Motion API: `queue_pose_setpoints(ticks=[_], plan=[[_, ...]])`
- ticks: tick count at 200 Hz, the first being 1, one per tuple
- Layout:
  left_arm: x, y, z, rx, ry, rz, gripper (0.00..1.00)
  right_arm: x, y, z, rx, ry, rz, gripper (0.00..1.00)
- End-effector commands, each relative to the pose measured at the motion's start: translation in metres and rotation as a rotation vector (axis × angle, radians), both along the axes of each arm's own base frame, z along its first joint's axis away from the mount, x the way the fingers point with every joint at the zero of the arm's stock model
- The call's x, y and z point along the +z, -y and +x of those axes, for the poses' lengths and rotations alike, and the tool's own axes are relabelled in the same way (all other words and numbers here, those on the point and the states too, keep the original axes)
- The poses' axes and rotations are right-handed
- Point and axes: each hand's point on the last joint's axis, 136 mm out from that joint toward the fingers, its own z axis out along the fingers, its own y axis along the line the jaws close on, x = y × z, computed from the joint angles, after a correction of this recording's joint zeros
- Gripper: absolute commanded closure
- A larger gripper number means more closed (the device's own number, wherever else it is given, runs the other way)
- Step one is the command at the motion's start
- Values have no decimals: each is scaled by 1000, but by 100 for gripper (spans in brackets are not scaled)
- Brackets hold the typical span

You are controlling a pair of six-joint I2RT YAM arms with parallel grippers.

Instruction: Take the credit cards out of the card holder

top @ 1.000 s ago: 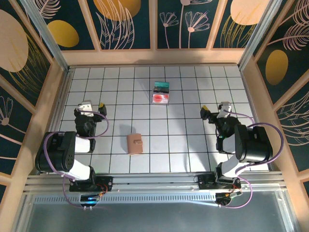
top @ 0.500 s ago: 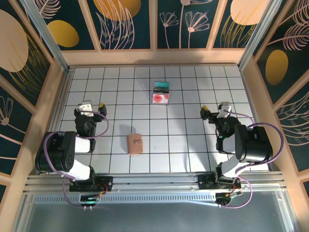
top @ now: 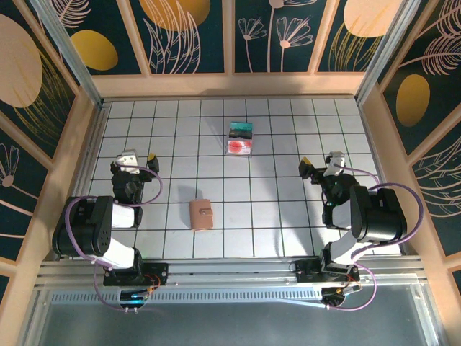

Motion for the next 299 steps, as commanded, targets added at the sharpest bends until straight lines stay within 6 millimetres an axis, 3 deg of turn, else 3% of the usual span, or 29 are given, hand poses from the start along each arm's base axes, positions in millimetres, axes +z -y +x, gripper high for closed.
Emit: queue_pose_setpoints(ticks=[1, 92, 159, 214, 254, 299], plan=[[10, 2, 4, -4, 40, -12, 1, 8, 0, 6, -4, 29, -31, 1], [12, 4, 6, -20, 33, -10, 1, 7, 0, 6, -2, 28, -29, 1], [38, -4, -6, 31, 65, -18, 1, 16, 5, 2, -28, 48, -15, 1], [72, -22, -28, 145, 128, -92, 1, 35, 18, -1, -105, 54, 4, 1], [78, -51, -42, 356, 71, -270, 1, 50, 34, 0, -202, 17, 62, 1], [86, -28, -45, 232, 20, -355, 1, 58, 41, -4, -261, -22, 135, 1]])
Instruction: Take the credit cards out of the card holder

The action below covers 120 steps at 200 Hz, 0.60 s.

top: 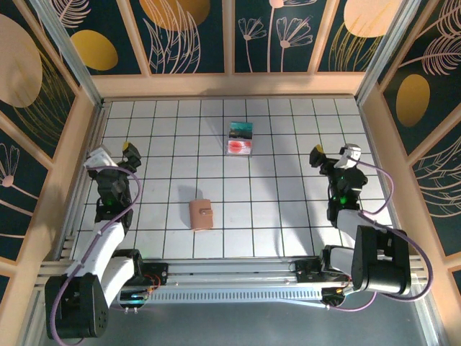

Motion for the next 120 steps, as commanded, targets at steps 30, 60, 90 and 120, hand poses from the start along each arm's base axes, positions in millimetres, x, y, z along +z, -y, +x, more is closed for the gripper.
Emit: queue_pose_setpoints(ticks=[30, 60, 90, 120], plan=[[-18, 39, 0, -183, -127, -174, 1, -8, 8, -2, -63, -100, 103, 1], [-33, 73, -7, -268, -188, -234, 1, -13, 8, -8, -85, -123, 134, 1], [-47, 104, -21, -352, -254, -269, 1, -18, 9, -12, -109, -180, 169, 1], [-57, 133, -34, -414, -312, -287, 1, -20, 6, -15, -116, -231, 211, 1]])
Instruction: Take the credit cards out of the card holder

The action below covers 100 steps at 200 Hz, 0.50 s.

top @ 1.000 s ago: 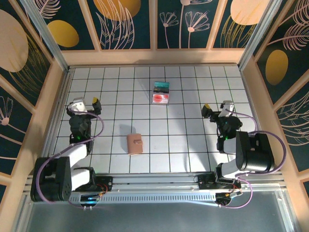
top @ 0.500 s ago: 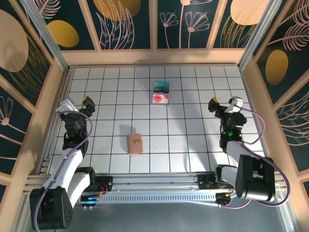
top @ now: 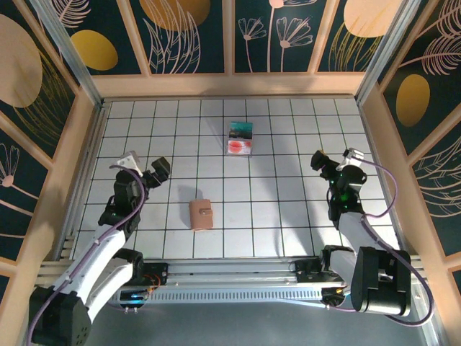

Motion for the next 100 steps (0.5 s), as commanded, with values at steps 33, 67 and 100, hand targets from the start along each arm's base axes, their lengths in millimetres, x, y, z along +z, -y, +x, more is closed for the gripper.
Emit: queue_pose_setpoints(ticks=[33, 67, 100], plan=[[-29, 50, -26, -107, -163, -30, 1, 1, -5, -4, -39, -103, 69, 1], [-59, 79, -46, -189, -308, -31, 1, 1, -20, -9, -35, -177, 63, 1], [-87, 101, -66, -273, -430, -41, 6, 1, -35, -15, -13, -215, 77, 1]])
